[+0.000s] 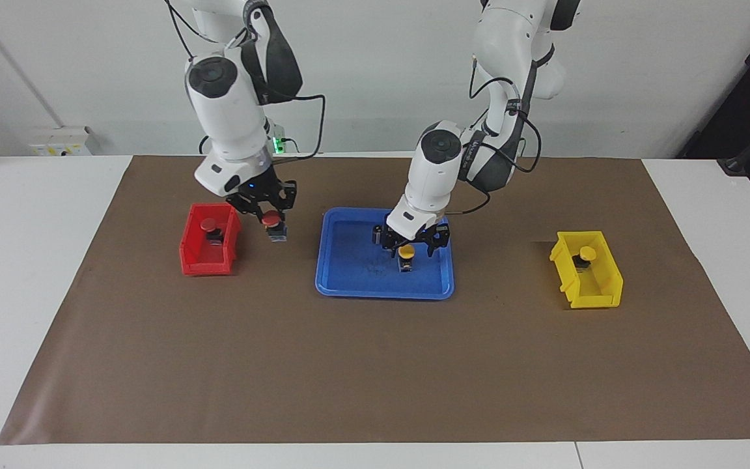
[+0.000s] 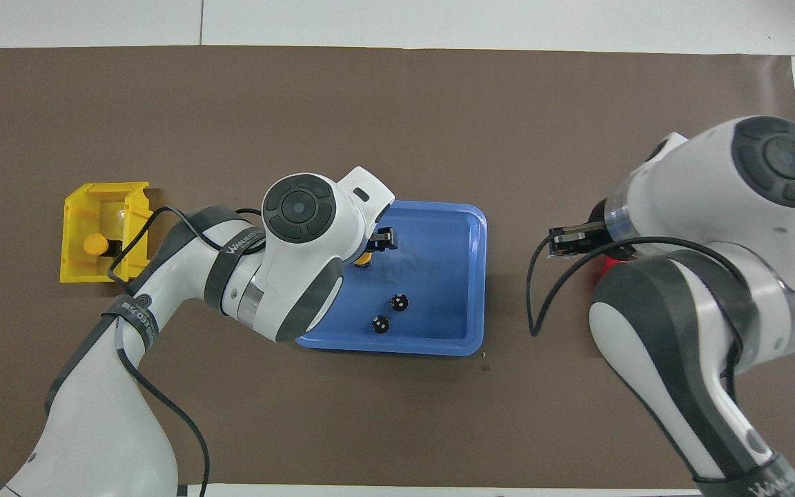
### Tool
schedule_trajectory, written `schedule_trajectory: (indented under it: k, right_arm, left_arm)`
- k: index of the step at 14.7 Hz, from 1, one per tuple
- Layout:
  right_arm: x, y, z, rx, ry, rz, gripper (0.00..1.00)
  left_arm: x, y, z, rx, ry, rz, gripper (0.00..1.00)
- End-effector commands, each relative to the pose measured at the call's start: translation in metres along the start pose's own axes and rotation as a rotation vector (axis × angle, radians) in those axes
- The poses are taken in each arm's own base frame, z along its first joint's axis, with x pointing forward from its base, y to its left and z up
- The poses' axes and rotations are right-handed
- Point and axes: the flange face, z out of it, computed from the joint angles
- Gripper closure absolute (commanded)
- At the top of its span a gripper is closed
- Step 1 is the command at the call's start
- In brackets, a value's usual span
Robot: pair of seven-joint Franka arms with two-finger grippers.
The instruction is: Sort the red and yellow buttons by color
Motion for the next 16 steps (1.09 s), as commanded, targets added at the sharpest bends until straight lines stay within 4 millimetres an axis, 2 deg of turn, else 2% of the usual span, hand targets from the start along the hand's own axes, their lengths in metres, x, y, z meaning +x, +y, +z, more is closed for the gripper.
schedule_trajectory:
  k: [1, 2, 3, 4, 6, 8, 9, 11, 12, 14, 16]
  right_arm:
    - [-0.014, 0.06, 0.001, 0.005, 0.005, -0.044, 0.67]
    - [-0.014, 0.074, 0.0, 0.004, 0.022, -0.044, 0.67]
    - [-0.014, 0.081, 0.001, 0.005, 0.02, -0.033, 0.67]
    - [-0.014, 0.087, 0.004, 0.006, 0.017, -0.023, 0.67]
    - [-0.013, 0.096, 0.027, 0.003, 0.018, -0.008, 0.67]
    - [-0.014, 0.098, 0.049, -0.002, 0.037, -0.008, 0.67]
    - [-0.013, 0.102, 0.06, -0.003, 0.039, -0.011, 0.67]
    - [-0.015, 0.118, 0.065, -0.009, 0.036, -0.01, 0.67]
    - [-0.017, 0.12, 0.068, -0.018, 0.03, -0.022, 0.67]
    - [-0.02, 0.127, 0.077, -0.026, 0.032, -0.033, 0.67]
    - [-0.028, 0.13, 0.088, -0.028, 0.039, -0.026, 0.67]
  left_arm:
    - [-0.007, -0.003, 0.002, 0.003, -0.016, -0.039, 0.52]
    - [-0.008, -0.005, 0.003, 0.011, -0.028, -0.045, 0.8]
    - [-0.009, -0.004, 0.002, 0.012, -0.03, -0.051, 0.98]
    - [-0.008, -0.003, 0.001, 0.009, -0.029, -0.058, 0.98]
    - [-0.005, -0.002, -0.004, 0.0, -0.034, -0.089, 0.98]
    - [0.007, -0.011, -0.028, 0.006, -0.042, -0.114, 0.98]
    - [0.014, -0.02, -0.052, 0.01, -0.049, -0.127, 0.98]
    - [0.036, -0.067, -0.096, 0.035, -0.08, -0.169, 0.98]
    - [0.047, -0.101, -0.113, 0.035, -0.085, -0.169, 0.98]
    - [0.073, -0.172, -0.133, 0.068, -0.065, -0.159, 0.98]
    - [0.092, -0.228, -0.137, 0.124, -0.036, -0.142, 0.98]
